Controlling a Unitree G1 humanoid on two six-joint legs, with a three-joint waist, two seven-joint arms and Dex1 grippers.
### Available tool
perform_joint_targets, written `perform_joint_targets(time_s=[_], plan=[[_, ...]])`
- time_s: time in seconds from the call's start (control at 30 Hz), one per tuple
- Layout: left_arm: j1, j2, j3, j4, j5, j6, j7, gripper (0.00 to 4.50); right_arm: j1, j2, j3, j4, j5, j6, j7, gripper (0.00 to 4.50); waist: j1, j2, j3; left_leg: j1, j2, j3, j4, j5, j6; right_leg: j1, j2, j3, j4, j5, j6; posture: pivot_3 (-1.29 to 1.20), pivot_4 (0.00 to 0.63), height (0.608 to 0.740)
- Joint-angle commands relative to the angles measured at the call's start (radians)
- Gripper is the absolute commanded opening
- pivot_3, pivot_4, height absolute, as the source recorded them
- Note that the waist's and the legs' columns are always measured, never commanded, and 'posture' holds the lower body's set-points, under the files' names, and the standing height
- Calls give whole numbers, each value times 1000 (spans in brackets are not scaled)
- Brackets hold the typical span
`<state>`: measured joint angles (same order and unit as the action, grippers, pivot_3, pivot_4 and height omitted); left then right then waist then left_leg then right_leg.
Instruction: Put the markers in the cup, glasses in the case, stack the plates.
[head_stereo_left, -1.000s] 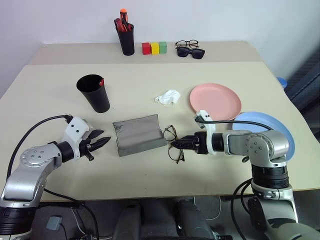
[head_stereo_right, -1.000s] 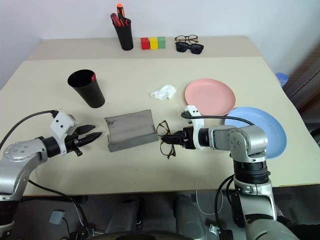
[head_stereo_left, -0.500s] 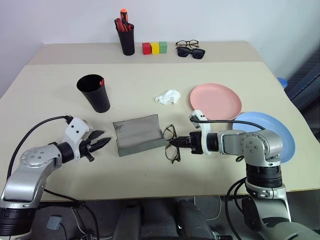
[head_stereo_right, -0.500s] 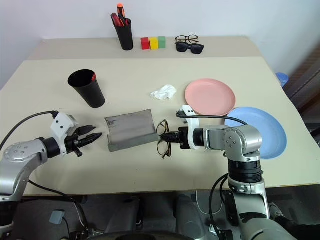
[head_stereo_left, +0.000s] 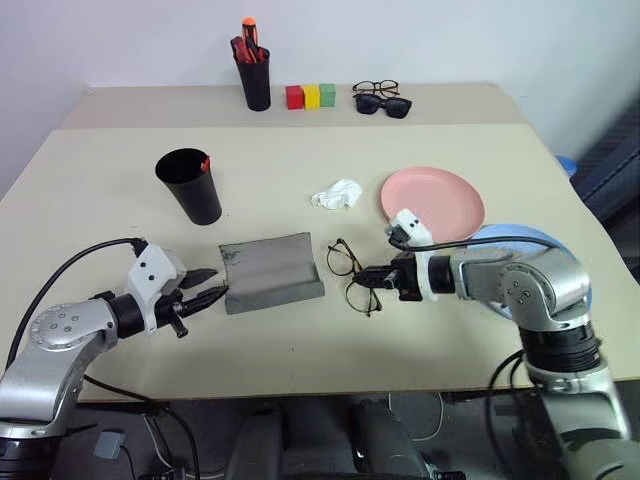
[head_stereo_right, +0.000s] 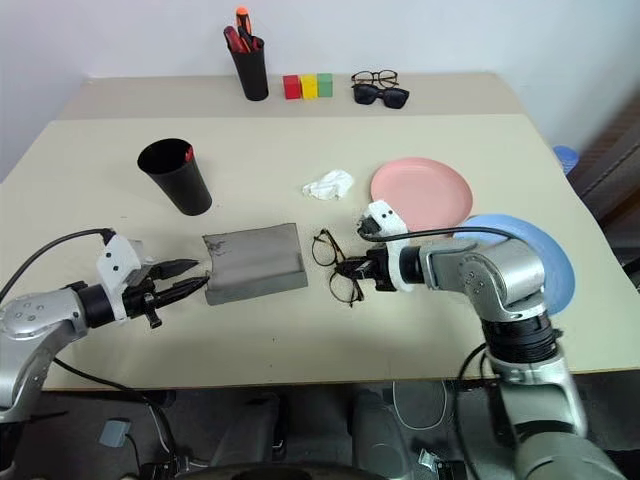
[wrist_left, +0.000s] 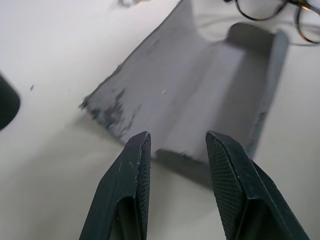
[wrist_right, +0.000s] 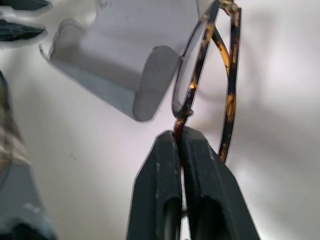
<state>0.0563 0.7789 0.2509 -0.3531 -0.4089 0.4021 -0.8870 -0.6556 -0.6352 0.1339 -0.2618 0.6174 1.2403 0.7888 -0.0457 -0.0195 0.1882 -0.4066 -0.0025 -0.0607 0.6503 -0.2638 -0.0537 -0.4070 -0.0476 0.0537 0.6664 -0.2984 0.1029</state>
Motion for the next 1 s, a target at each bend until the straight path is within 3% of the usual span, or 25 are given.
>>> perform_joint_targets(time_s=[0.03, 0.2, 0.4, 0.53, 0.67, 0.83, 1.0], plan=[[5, -17, 57, 5, -53, -46, -26, 1750, -134, -32, 87, 37, -41, -201, 193, 26, -5, 0, 0, 1, 0, 0, -1, 0, 0, 0, 1, 0, 0, 0, 0, 0, 150, 740], [56, -22, 131, 40, -75, -65, -32, 1750, -412, 168, 291, 384, -193, -462, 377, 26, -26, 0, 0, 1, 2, 0, -1, 0, 0, -1, 2, 0, 1, 1, -1, 0, 150, 740], [153, 4, 240, 0, -75, -40, -20, 1750, -554, 388, 429, 776, -367, -751, 534, 26, -22, 0, 0, -1, 1, 0, -2, 0, 0, -2, -1, -1, -1, 1, -1, 0, 150, 740], [201, -2, 270, -63, -91, -13, 4, 1750, -592, 475, 462, 976, -466, -894, 593, 26, -17, 0, 0, -1, 0, -1, -2, 0, 0, -3, -3, -1, -1, 1, -1, 0, 150, 740], [225, -15, 269, -111, -99, 6, 31, 1750, -588, 480, 475, 1091, -548, -1022, 670, 26, -11, 1, 0, -1, 0, -2, -2, 0, 0, -2, -3, -2, 0, 1, -1, 0, 150, 740], [228, -23, 250, -111, -92, 4, 42, 1750, -564, 430, 481, 1089, -598, -1107, 810, 26, -12, 1, 0, 0, 1, -1, -2, 0, -1, -2, -3, -2, 0, 1, -1, 0, 150, 740], [190, -18, 215, -85, -83, -5, 42, 1750, -573, 447, 464, 1133, -636, -1135, 797, 26, -11, 1, 0, 0, 1, -1, -2, 0, -1, -2, -3, -2, 0, 1, -1, 0, 150, 740]])
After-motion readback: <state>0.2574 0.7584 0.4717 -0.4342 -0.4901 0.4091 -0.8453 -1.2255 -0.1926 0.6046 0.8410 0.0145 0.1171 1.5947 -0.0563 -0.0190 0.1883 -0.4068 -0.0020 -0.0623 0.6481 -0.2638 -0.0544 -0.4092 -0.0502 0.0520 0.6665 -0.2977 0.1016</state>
